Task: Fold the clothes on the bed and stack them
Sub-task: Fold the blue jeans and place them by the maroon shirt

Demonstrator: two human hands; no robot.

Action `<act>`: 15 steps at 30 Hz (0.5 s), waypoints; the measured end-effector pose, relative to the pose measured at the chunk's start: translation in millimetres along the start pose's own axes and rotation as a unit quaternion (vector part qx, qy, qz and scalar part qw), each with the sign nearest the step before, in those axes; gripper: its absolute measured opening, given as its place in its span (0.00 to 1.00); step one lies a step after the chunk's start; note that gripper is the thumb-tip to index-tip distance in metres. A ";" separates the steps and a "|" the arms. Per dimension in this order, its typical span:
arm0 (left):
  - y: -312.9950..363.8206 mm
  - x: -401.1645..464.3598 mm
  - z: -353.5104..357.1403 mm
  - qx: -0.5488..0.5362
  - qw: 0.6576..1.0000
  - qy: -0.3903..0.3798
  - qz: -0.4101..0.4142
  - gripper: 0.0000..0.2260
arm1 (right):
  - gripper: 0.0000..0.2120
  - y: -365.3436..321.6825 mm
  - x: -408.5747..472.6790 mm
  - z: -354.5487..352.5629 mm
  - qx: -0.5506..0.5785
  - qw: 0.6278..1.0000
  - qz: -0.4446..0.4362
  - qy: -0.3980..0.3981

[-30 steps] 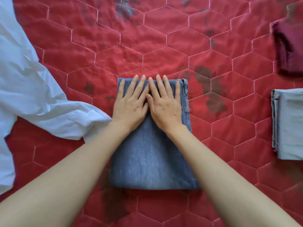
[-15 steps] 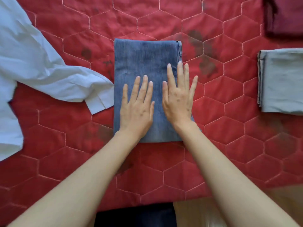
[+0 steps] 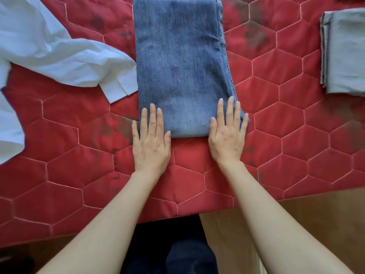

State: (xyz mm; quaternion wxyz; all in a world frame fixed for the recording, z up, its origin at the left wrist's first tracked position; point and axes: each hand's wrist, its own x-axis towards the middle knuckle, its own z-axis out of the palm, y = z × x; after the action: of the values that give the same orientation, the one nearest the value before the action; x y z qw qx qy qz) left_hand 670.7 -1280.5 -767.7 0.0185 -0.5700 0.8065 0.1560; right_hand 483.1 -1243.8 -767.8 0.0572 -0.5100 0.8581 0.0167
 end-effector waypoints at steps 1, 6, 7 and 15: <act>1.9 1.0 -2.2 0.005 1.000 -0.007 -0.004 0.27 | 0.26 -1.6 0.4 -2.3 -0.005 1.000 0.003 -0.007; -1.3 58.7 -19.6 0.067 0.993 -0.010 0.095 0.27 | 0.25 -23.3 15.7 -10.1 -0.003 1.000 -0.006 0.016; -2.1 81.6 -23.7 0.084 0.989 -0.012 0.123 0.27 | 0.25 -28.3 16.7 -9.2 0.001 1.000 -0.007 0.022; 10.3 266.4 -63.8 0.205 0.950 0.000 0.237 0.30 | 0.25 -37.8 15.7 3.9 0.011 0.998 0.014 0.058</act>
State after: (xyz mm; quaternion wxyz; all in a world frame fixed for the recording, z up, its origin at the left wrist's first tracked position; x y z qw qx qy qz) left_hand 577.5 -1538.1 -760.0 0.0977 -0.3467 0.9328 -0.0125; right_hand 509.1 -1275.3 -772.3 0.0126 -0.4970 0.8674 -0.0216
